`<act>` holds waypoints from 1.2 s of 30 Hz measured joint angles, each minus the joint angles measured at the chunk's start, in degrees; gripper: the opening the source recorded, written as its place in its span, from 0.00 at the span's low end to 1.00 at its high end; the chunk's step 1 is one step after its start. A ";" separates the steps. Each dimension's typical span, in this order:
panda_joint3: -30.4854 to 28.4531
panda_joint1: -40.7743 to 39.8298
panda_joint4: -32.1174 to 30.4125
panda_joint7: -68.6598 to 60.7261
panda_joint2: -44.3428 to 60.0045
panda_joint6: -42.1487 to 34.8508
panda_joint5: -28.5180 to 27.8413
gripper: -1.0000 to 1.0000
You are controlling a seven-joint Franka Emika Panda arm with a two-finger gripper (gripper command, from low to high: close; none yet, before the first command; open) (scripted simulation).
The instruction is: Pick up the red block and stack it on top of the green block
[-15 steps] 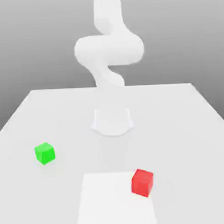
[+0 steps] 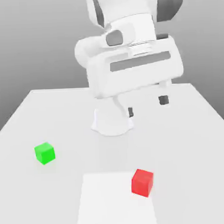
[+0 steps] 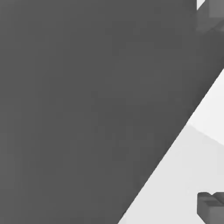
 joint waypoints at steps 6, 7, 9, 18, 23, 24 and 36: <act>0.60 2.52 -5.84 -9.90 9.50 6.08 -1.71 0.50; 0.65 2.89 -6.82 -10.91 10.91 7.12 -2.86 0.50; 0.98 2.94 -8.80 -12.28 13.54 9.19 -6.16 0.50; 2.78 1.99 -8.76 -16.42 23.44 17.62 -5.05 0.50; 6.67 -0.99 -8.21 -19.04 29.38 22.50 -1.27 0.00; 6.67 -0.99 -8.21 -19.04 29.38 22.50 -1.27 0.00; 3.71 0.83 -8.85 -15.69 22.80 17.02 -6.05 0.00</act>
